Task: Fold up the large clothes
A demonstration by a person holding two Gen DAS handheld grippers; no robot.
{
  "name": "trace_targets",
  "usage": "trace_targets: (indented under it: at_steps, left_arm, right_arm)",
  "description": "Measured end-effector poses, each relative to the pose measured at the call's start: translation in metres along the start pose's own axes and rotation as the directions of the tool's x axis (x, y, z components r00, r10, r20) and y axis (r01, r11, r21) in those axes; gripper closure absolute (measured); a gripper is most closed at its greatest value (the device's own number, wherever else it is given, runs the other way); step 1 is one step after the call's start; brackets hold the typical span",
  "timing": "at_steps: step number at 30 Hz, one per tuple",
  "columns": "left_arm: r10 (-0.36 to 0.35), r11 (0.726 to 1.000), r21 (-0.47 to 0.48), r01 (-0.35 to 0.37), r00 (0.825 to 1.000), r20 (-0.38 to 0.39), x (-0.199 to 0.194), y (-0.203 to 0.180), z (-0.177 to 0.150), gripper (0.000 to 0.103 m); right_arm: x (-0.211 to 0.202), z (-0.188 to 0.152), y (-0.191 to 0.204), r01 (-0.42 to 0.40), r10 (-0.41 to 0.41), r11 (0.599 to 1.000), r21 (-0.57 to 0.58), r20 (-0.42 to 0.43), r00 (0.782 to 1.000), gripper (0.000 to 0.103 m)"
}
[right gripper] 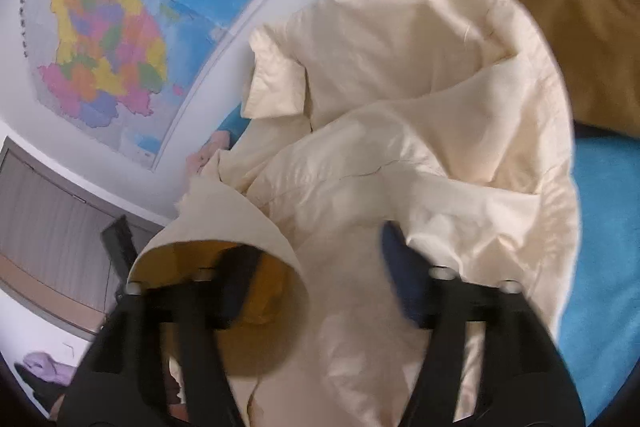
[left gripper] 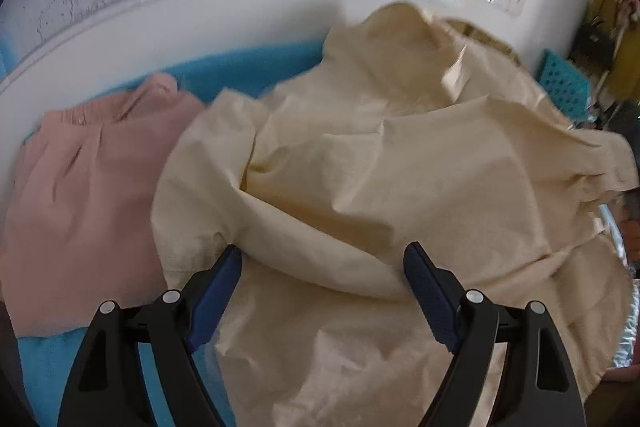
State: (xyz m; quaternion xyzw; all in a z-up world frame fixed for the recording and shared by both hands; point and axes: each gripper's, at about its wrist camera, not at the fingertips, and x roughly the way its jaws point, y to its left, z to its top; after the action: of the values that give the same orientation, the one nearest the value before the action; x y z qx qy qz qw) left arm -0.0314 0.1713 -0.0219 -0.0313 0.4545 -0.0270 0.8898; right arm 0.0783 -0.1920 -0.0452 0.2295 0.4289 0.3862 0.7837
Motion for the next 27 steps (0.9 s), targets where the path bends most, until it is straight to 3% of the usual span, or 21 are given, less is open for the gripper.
trace_targets:
  at_steps: [2, 4, 7, 9, 10, 14, 15, 16, 19, 21, 24, 27]
  left_arm:
    - [0.001, 1.000, -0.005, -0.001, 1.000, -0.011, 0.003, 0.002, 0.003, 0.022]
    - [-0.010, 1.000, -0.015, 0.010, 1.000, 0.000, 0.001, 0.004, 0.007, 0.022]
    - [-0.030, 0.999, -0.029, 0.031, 0.999, 0.018, -0.004, 0.006, 0.012, 0.022]
    - [-0.026, 0.999, -0.022, 0.027, 0.999, 0.019, -0.003, 0.003, 0.015, 0.022]
    - [-0.020, 1.000, -0.017, 0.020, 1.000, 0.017, -0.001, 0.001, 0.016, 0.022]
    - [-0.008, 1.000, -0.006, 0.008, 1.000, 0.019, 0.000, -0.009, 0.020, 0.022]
    - [-0.007, 1.000, -0.001, 0.008, 1.000, 0.021, 0.000, -0.011, 0.021, 0.022]
    - [-0.007, 1.000, 0.003, 0.007, 1.000, 0.025, 0.000, -0.012, 0.022, 0.022]
    - [-0.011, 1.000, 0.006, 0.011, 0.999, 0.041, -0.006, -0.014, 0.024, 0.022]
    - [-0.016, 1.000, -0.001, 0.016, 0.998, 0.061, -0.010, -0.013, 0.027, 0.022]
    - [-0.024, 1.000, -0.008, 0.026, 0.991, 0.128, -0.022, -0.014, 0.029, 0.022]
    - [-0.024, 0.999, 0.024, 0.021, 0.994, 0.110, -0.016, -0.022, 0.026, 0.021]
  right_arm:
    - [-0.017, -0.001, 0.009, 0.026, -0.023, 0.998, -0.059, 0.048, 0.999, 0.025]
    - [-0.029, -0.002, 0.019, 0.032, -0.022, 0.993, -0.111, 0.095, 0.995, 0.008]
    - [-0.035, -0.006, 0.039, 0.008, 0.015, 0.975, -0.222, 0.105, 0.994, 0.005]
    - [-0.019, -0.007, 0.056, 0.066, -0.040, 0.948, -0.312, 0.089, 0.995, 0.005]
    - [-0.005, -0.006, 0.062, 0.131, -0.105, 0.926, -0.353, 0.091, 0.990, 0.005]
    - [0.039, -0.001, 0.054, 0.253, -0.253, 0.880, -0.402, 0.053, 0.966, 0.006]
    - [0.043, 0.000, 0.047, 0.262, -0.269, 0.880, -0.396, 0.040, 0.962, 0.021]
    - [0.049, 0.002, 0.041, 0.247, -0.265, 0.891, -0.381, 0.005, 0.964, 0.049]
    - [0.042, 0.001, 0.034, 0.226, -0.235, 0.901, -0.371, 0.021, 0.972, 0.075]
    - [0.026, 0.005, 0.035, 0.251, -0.238, 0.910, -0.330, 0.082, 0.968, 0.080]
    - [-0.004, 0.009, 0.034, 0.224, -0.181, 0.936, -0.271, 0.177, 0.968, 0.083]
    - [0.005, 0.008, 0.018, 0.254, -0.231, 0.935, -0.247, 0.118, 0.966, 0.083]
